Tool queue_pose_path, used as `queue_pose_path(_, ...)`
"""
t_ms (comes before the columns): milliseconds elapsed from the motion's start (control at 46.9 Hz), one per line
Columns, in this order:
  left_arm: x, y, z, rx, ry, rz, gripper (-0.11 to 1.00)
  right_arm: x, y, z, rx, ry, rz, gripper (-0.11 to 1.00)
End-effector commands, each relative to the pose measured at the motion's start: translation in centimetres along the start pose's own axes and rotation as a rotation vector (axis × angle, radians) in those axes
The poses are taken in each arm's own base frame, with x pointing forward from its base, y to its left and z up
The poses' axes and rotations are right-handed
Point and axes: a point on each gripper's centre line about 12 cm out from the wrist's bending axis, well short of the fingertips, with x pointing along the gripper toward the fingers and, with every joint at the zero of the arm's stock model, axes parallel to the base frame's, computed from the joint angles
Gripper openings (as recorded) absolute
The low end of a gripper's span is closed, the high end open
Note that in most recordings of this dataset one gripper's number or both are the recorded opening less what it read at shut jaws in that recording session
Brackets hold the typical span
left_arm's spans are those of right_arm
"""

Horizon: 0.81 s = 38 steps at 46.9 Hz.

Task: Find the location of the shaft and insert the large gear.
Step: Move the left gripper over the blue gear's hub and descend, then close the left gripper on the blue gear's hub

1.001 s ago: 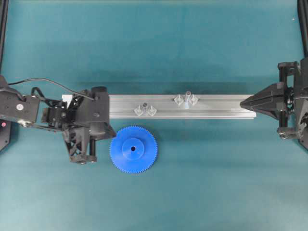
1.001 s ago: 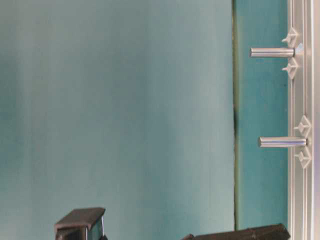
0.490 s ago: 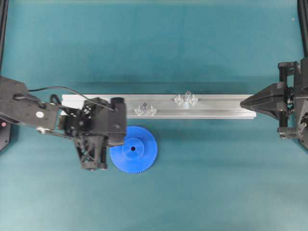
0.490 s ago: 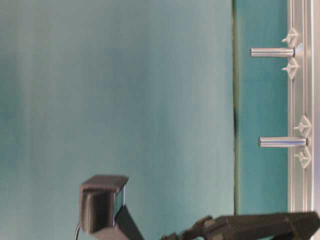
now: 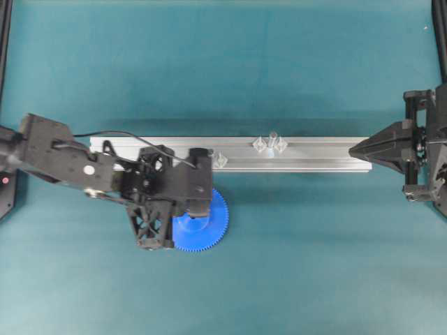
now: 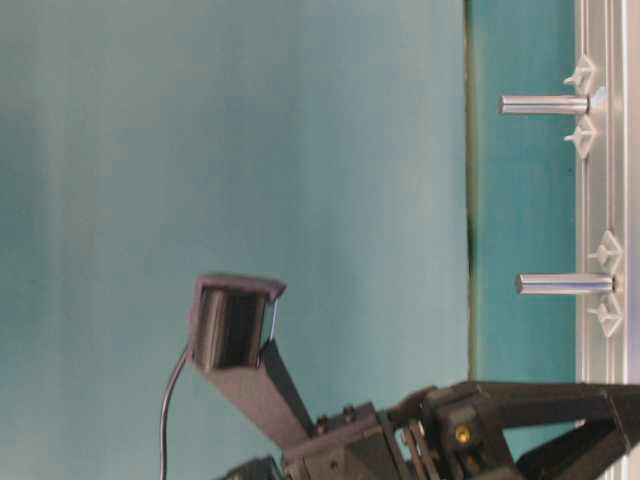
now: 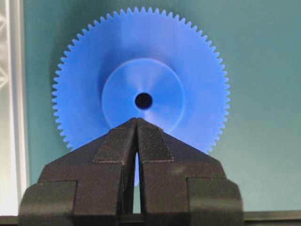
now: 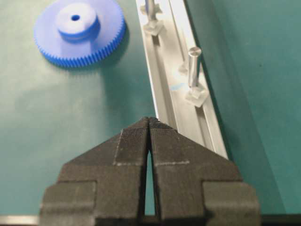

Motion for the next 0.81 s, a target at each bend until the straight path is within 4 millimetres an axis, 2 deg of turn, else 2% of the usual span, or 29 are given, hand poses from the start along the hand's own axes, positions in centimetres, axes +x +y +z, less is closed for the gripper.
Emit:
queue_pose_path(0, -0.4, -0.5, 1.5, 0.012, -0.024, -0.006, -0.01, 0.1, 0.0, 0.4, 0.007, -0.011, 0.0, 0.01)
queue_pose_path(405, 1.2, -1.0, 2.4, 0.069, 0.098, 0.007, -0.01, 0.0, 0.0, 0.4, 0.007, -0.011, 0.0, 0.01)
queue_pose_path(788, 1.2, -1.2, 3.4, 0.098, 0.128, 0.009, -0.01, 0.0, 0.0, 0.5, 0.007, -0.015, 0.001, 0.01)
